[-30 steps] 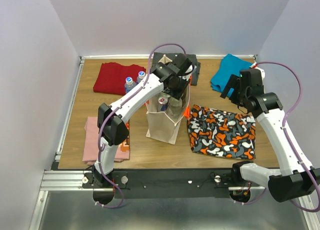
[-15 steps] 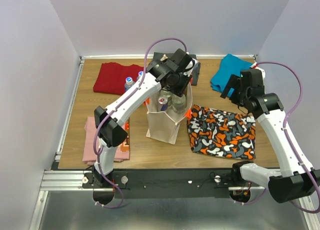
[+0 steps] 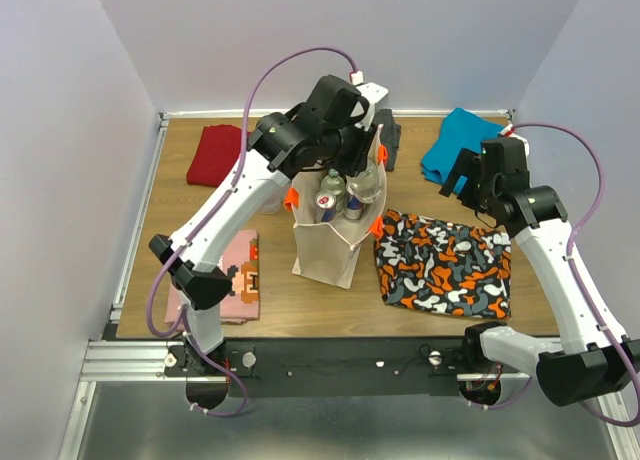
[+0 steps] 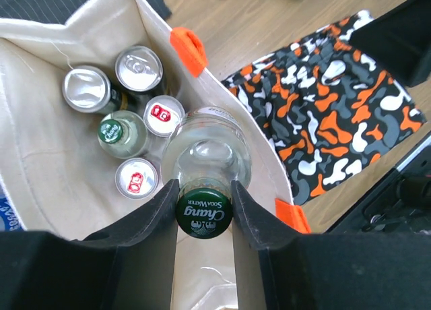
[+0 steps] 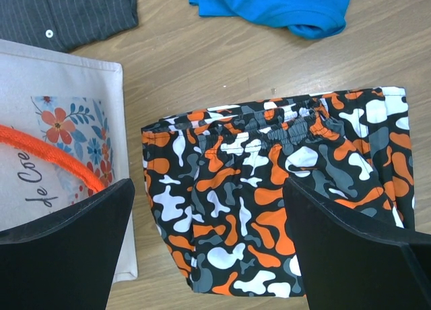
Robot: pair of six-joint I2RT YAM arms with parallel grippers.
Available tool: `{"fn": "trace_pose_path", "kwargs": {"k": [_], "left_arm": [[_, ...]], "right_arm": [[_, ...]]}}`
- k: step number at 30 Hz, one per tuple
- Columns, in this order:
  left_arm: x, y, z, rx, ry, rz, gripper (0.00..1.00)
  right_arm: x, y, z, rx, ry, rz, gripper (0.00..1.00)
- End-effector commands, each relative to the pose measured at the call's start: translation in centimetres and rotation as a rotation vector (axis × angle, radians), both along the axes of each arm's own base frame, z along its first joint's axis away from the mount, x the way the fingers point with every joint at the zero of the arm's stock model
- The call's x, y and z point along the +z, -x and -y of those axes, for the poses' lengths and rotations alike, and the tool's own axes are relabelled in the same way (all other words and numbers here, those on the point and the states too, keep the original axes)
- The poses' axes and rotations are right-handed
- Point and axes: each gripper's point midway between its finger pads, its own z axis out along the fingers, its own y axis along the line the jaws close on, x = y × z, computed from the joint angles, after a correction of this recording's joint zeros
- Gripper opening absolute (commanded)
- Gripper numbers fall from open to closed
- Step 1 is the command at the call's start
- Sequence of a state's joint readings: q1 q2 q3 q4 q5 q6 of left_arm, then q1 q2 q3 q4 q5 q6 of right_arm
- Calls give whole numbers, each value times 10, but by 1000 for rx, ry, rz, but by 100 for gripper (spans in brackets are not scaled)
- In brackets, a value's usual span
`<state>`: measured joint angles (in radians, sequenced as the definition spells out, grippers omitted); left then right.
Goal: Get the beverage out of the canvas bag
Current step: Take out the drink from the canvas bag, then place the drink at the center of the board.
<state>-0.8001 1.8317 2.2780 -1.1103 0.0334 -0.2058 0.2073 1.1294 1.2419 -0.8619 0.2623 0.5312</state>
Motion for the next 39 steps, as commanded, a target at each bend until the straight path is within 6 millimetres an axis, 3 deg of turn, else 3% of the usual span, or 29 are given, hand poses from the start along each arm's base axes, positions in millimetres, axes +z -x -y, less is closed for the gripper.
{"fn": "trace_pose_path", "kwargs": {"k": [1,6,12,18,22,32,35,39], "left_arm": [[105,3,-6,11,233,246,0],[131,3,-21,63,271,310,0],[146,-8,-45,127,283,347,0],[166,-19,-84,216,297,399,0],[184,-15,-111,263,332,430,0],[192,-17,-160,378,294,485,0],[187,-17,-169,409,276,481,0],[167,-22,-181,457,210,448,0]], "right_arm": [[9,-1,-3,4,-33,21,100],[8,-3,-4,5,-38,19,100],[6,-4,-6,12,-39,15,100],[1,-5,-7,11,-46,2,100],[-1,-8,-11,11,-66,-6,100],[-4,-19,-13,25,-49,-29,100],[-6,-24,-16,41,-54,-36,100],[-6,-29,-19,54,-52,-38,100]]}}
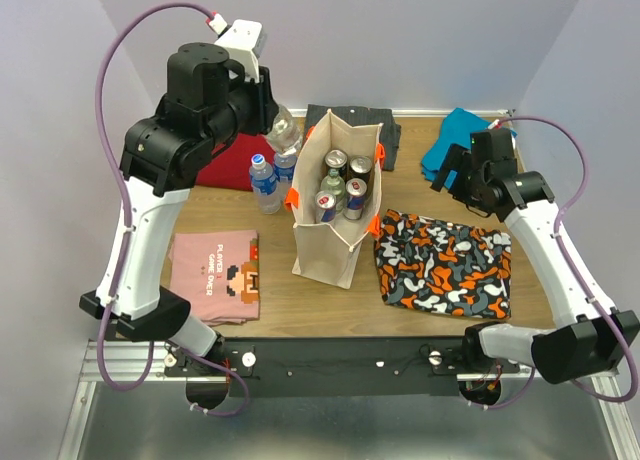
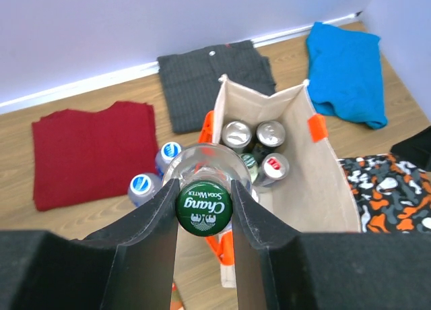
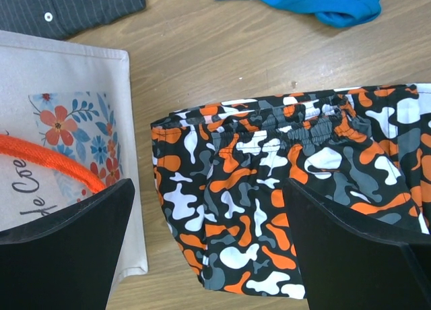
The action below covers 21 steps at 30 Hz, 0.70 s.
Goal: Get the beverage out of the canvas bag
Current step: Place the drink at the center of the board.
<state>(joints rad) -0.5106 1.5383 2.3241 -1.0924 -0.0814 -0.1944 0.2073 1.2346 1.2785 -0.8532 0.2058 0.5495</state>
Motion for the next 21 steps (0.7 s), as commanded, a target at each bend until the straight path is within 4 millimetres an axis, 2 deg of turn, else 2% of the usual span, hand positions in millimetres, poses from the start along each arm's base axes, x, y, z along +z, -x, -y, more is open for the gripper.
{"fn": "trace_pose_path", "kwargs": {"k": [1,5,6,8,9,11,12,14,15,21], "left_arm": [[27,-3,-22,89,24,114,0],[3,-5,-30,129,-9,64,0],[-13,-8,-30,136,-32,30,0],[-24,-7,-34,152,-46,15,0],[-46,-10,-33,150,-74,-27,0],[-51,-9,-33,151,-68,-17,0],[-69,-10,-33,152,-87,-50,0],[-75,-9,-32,146,-78,-49,0],[-87,-10,-31,147,-85,-73,0],[-108,-14,-27,145,-78,-84,0]], "right_arm": [[11,-13,-4,27,-12,33,100],[13,-14,-5,31,-10,36,100],[14,-15,-4,29,-9,39,100],[13,-15,-4,29,-8,38,100],[12,-14,-4,28,-8,36,100],[13,-13,-4,28,-7,38,100],[11,-13,-4,27,-8,35,100],[11,-12,-3,25,-8,35,100],[11,-11,-2,23,-6,36,100],[9,-9,-2,26,-6,32,100]]}}
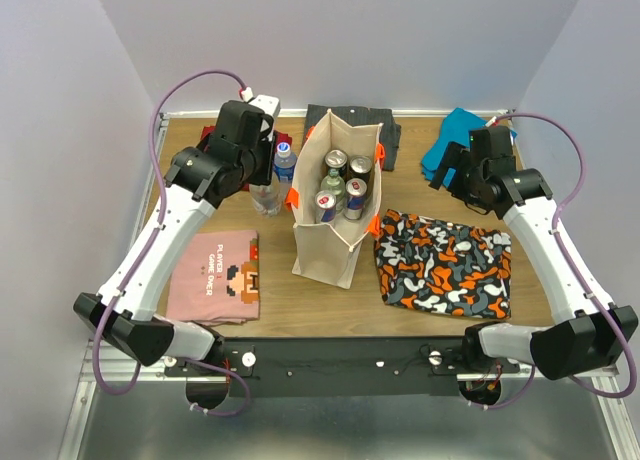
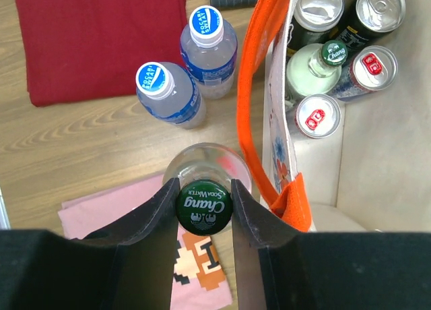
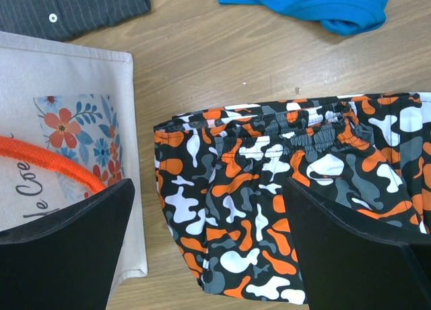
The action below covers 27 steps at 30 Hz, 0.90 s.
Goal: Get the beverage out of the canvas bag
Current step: Place the drink at the center of the board.
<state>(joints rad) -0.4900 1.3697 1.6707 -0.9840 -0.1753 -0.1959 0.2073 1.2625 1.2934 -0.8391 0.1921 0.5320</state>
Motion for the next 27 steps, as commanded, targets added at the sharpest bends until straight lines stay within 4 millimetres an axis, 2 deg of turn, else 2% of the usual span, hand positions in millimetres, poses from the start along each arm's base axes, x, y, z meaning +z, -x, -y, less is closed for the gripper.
{"fn": "trace_pose_path", "kwargs": {"k": [1,8,27], "left_arm": [[54,-20,3,38,119,234,0],[37,-30,8,31,107,223,0],[-24,-64,30,35,111,172,0]], "right_arm": [[9,-1,1,6,-8,31,100],[10,-1,1,4,-9,34,100],[7,1,4,-5,2,25,100]]}}
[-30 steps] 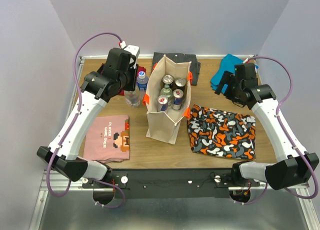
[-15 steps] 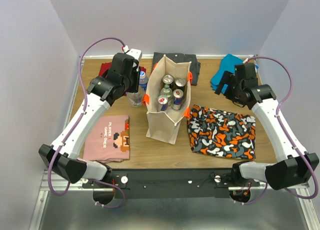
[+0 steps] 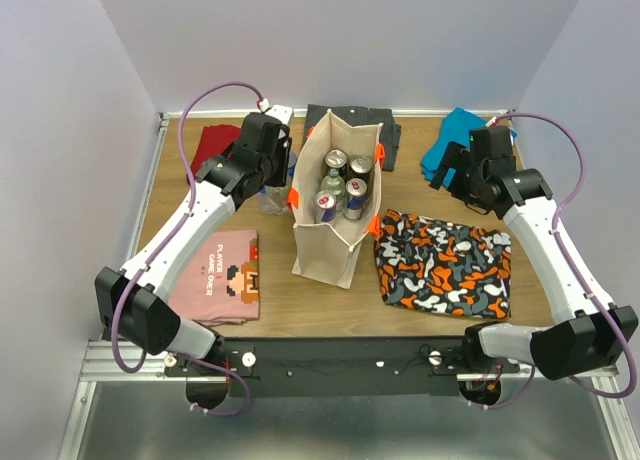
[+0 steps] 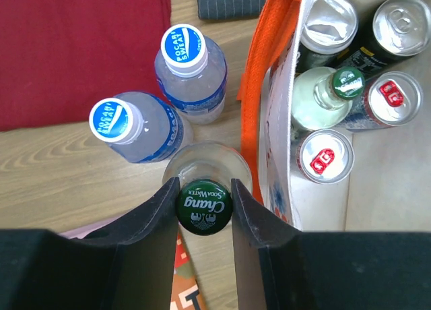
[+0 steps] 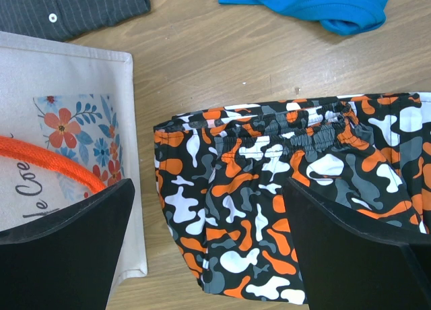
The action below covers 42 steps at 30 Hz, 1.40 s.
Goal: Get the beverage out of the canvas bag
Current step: Place the drink at the center of the board.
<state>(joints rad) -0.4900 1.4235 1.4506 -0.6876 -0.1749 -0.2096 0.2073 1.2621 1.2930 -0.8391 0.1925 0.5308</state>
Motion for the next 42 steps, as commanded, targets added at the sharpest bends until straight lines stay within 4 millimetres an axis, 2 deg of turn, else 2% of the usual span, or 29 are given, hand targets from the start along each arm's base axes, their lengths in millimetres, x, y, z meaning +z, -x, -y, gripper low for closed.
{"fn": "trace_pose_path", "kwargs": {"k": [1,5,23,34,42], "left_arm": [[25,-28,10,27,87,145,0],[9,-37,14,31,68,117,0],[-25,-58,34,30,112,77,0],[-46,-63,32,74,110,57,0],[-49,-65,25,109,88,64,0]], "right_arm": [[7,0,3,-5,1,25,100],[4,0,4,-6,3,20,100],[0,3,6,-12,14,10,100],[-1,3,6,-7,16,7,100],[-4,5,6,-9,17,3,100]]}}
